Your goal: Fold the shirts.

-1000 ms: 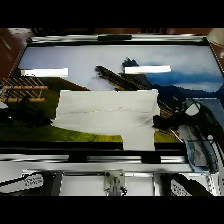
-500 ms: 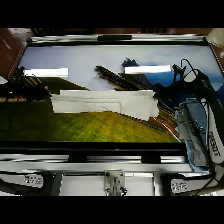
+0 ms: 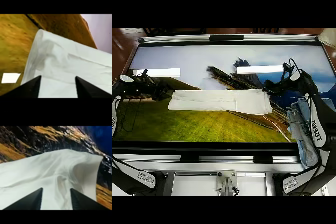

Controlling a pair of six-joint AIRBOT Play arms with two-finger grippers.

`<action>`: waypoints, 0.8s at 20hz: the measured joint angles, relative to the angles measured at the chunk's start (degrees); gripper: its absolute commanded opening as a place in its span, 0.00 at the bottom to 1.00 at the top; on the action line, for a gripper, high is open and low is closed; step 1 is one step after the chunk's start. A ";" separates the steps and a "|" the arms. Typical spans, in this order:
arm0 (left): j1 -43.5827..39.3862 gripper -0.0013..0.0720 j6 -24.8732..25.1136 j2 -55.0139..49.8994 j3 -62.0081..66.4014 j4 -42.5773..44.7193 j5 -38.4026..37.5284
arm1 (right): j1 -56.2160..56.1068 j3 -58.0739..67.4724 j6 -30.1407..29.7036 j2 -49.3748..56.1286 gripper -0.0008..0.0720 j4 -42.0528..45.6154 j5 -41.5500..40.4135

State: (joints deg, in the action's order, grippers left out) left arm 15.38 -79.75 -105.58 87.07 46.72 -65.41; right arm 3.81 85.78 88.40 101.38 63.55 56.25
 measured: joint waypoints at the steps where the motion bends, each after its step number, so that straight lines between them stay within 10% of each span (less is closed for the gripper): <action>1: -0.02 0.85 0.04 -0.35 0.22 -0.11 -1.27 | 0.15 0.09 -1.31 -0.28 0.93 -0.17 0.79; 16: 1.40 0.85 1.68 4.85 2.67 -0.70 -15.85 | 6.10 0.22 -10.12 2.54 0.93 -1.57 14.71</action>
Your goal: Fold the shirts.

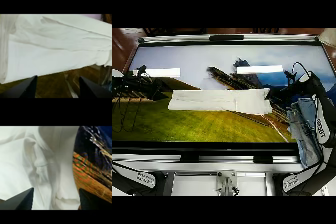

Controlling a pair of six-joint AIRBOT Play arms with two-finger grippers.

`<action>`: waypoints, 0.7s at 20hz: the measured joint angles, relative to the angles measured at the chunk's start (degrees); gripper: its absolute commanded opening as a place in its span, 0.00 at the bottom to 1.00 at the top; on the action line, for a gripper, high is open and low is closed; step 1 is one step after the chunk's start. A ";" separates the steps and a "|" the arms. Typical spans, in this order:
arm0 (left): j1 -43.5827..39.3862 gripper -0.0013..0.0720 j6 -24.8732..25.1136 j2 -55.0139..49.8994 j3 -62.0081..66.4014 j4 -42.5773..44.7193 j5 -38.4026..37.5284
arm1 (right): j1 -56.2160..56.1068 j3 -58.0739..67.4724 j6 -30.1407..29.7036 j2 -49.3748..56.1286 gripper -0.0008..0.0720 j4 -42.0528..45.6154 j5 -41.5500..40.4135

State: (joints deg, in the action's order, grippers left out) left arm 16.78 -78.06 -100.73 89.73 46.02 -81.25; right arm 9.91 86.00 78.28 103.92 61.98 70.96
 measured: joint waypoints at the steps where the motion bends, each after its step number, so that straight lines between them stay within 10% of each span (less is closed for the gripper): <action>1: 0.00 0.85 0.00 0.15 0.00 0.00 -0.13 | -0.17 0.00 -0.09 0.61 0.93 -0.37 -0.28; 5: -0.09 0.85 0.00 0.42 0.00 0.00 -0.37 | -1.68 0.11 -0.35 2.64 0.91 -3.13 -0.90; 8: -0.83 0.83 0.00 0.46 0.00 -0.09 -0.42 | -3.19 -0.09 -0.17 3.76 0.10 -3.08 -1.42; 9: -1.27 0.81 0.00 0.44 0.00 -0.07 -0.39 | -3.61 -0.09 0.02 3.80 0.10 -2.89 -1.38; 10: -1.90 0.72 0.00 0.48 0.00 -0.13 -0.42 | -3.89 -0.07 0.00 3.65 0.10 -2.93 -1.46; 12: -3.87 0.08 -0.20 0.46 0.00 -0.26 -0.39 | -4.09 -0.09 -0.11 2.51 0.10 -3.89 -1.27; 14: -6.82 0.07 -0.24 0.42 0.00 -1.33 -0.17 | -4.42 -0.04 -0.37 -0.22 0.10 -5.66 -0.33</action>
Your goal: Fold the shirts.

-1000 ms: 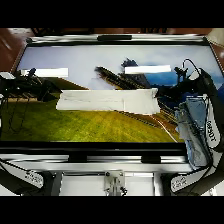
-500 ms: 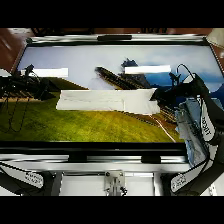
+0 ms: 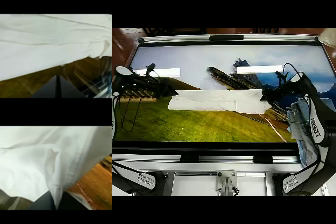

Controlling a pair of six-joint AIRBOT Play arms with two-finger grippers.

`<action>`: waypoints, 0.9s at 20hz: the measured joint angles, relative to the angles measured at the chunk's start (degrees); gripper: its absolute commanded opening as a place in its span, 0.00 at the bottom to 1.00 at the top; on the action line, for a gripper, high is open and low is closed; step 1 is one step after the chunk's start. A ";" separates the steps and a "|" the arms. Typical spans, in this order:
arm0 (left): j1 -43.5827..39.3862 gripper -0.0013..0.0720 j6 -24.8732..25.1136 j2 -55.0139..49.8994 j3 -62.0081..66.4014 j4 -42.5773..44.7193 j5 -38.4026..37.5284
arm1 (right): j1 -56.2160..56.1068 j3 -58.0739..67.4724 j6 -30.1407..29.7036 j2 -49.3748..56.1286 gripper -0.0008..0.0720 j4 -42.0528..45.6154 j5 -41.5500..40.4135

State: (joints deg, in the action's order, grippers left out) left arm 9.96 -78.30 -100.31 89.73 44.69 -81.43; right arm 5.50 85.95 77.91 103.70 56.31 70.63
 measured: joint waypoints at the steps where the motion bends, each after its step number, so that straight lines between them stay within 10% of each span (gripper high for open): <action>1: -2.10 0.07 0.04 -0.07 0.00 -0.94 0.44 | -0.24 -0.02 -0.11 -1.77 0.10 -0.44 1.07; 18: -38.84 0.07 -6.73 -6.29 0.00 -12.37 26.45 | -0.57 0.00 10.78 -36.59 0.10 0.87 19.04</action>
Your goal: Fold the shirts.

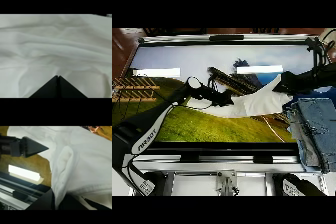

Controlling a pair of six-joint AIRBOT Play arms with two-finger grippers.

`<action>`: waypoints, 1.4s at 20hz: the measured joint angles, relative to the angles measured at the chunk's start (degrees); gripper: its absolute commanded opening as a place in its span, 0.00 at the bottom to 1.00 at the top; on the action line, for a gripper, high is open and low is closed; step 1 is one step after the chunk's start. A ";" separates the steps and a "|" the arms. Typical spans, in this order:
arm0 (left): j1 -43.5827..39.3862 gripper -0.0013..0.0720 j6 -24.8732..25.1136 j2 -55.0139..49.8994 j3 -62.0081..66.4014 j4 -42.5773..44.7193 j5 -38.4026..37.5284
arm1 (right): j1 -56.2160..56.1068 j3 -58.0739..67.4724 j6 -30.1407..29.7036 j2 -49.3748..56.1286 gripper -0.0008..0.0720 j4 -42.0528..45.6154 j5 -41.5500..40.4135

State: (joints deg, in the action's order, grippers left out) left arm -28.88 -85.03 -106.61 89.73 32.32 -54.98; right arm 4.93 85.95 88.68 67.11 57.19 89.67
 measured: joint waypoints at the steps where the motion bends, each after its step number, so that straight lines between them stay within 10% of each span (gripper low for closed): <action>1: -1.40 0.07 1.18 -1.05 0.00 -3.17 1.05 | 0.00 0.00 0.33 -1.70 0.10 0.04 0.50; 7: -8.24 0.07 9.46 -5.81 -0.04 -20.65 5.57 | -0.02 0.00 1.57 -6.25 0.10 1.07 1.11; 13: -4.79 0.07 13.05 1.03 -0.04 -19.21 4.90 | -2.43 0.00 1.05 -3.78 0.10 6.84 0.28; 26: 12.24 0.07 -7.10 34.12 -0.02 33.53 -7.13 | -23.26 0.00 -2.32 19.58 0.11 5.03 -20.15; 27: 13.25 0.07 -7.85 35.45 -0.02 35.10 -8.04 | -24.79 0.00 -2.34 21.79 0.23 4.20 -22.32; 28: 13.90 0.07 -8.52 36.50 -0.02 36.17 -8.90 | -26.29 -0.02 -2.27 24.22 0.66 3.28 -24.28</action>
State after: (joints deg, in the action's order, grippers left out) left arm -14.98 -93.56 -70.11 89.71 68.49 -63.88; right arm -21.37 85.93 86.41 91.33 60.47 65.39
